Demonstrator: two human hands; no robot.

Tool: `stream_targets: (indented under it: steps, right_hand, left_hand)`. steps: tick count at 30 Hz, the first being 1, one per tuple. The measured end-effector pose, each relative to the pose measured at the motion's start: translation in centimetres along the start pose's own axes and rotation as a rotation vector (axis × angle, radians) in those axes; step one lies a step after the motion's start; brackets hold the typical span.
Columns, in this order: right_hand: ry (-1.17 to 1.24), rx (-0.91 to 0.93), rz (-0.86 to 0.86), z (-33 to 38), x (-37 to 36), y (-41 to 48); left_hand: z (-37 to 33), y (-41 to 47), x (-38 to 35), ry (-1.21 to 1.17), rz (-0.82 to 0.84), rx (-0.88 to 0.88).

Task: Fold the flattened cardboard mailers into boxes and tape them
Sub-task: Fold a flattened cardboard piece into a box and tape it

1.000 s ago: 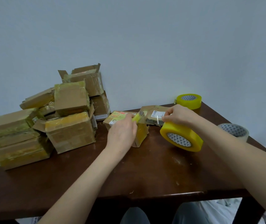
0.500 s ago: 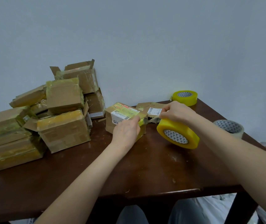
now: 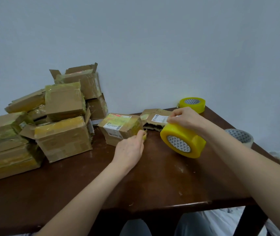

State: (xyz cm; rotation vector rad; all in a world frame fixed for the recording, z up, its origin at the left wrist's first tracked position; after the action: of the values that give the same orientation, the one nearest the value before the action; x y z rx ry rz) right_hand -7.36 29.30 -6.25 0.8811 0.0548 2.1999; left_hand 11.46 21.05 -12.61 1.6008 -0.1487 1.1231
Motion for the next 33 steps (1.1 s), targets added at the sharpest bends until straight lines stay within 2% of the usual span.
stream_targets:
  steps: [4,6,7,10,11,13,15,18,23,25,27,31,33]
  right_hand:
    - [0.126,-0.024,-0.083,-0.3,0.6,-0.3]
    - [0.158,0.0,-0.118,-0.7,1.1,-0.7]
    - [0.164,0.025,-0.125,-0.9,1.3,-1.0]
    - [0.153,0.1,-0.115,-1.4,1.8,-1.6]
    - [0.153,0.12,-0.111,-1.5,1.9,-1.8]
    - [0.156,0.155,-0.11,-1.7,2.0,-2.0]
    - [0.134,0.178,-0.114,-1.9,2.2,-2.1]
    - [0.13,0.182,-0.114,-2.2,2.5,-2.3]
    - [0.15,0.119,-0.082,-3.6,2.9,-2.0]
    - [0.217,0.039,-0.063,-4.6,2.9,-2.1]
    - [0.234,0.05,-0.033,-5.0,2.7,-2.2]
    - [0.273,0.152,0.045,-4.4,2.7,-2.4]
    - [0.283,0.179,0.102,-4.4,2.9,-2.5]
  left_hand:
    - [-0.2,-2.3,-1.7,0.162,0.23,0.012]
    - [-0.3,-1.9,-1.2,0.218,0.204,0.006]
    - [-0.5,-1.1,-0.5,0.184,0.128,0.018]
    - [-1.6,3.4,2.7,-0.214,-0.147,0.166]
    - [-2.1,5.1,3.3,-0.371,-0.148,0.245]
    - [-3.6,7.5,3.5,-0.59,-0.002,0.389]
    - [-5.1,8.3,2.7,-0.699,0.103,0.46]
    - [-6.0,8.4,1.5,-0.839,0.016,0.528]
    - [-6.8,9.5,1.0,-0.905,-0.079,0.682]
    - [-6.3,10.3,1.1,-0.876,-0.084,0.653]
    - [-5.9,10.9,1.1,-0.909,-0.018,0.564]
    - [-6.0,11.2,0.5,-0.948,0.341,0.257]
    - [-5.8,10.8,0.0,-0.952,0.487,0.223]
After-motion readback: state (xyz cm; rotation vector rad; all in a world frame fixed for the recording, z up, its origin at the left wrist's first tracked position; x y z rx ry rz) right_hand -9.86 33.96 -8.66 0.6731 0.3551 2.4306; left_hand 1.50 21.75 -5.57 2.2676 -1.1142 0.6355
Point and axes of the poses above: each hand's wrist, its own y-axis towards the middle knuckle, its own x-axis out of the back of the hand, z = x × y, the point moved 3 cm from there along y, towards the middle knuckle, and after that the axes turned 15 degrees about -z, right-handed, at the moved point
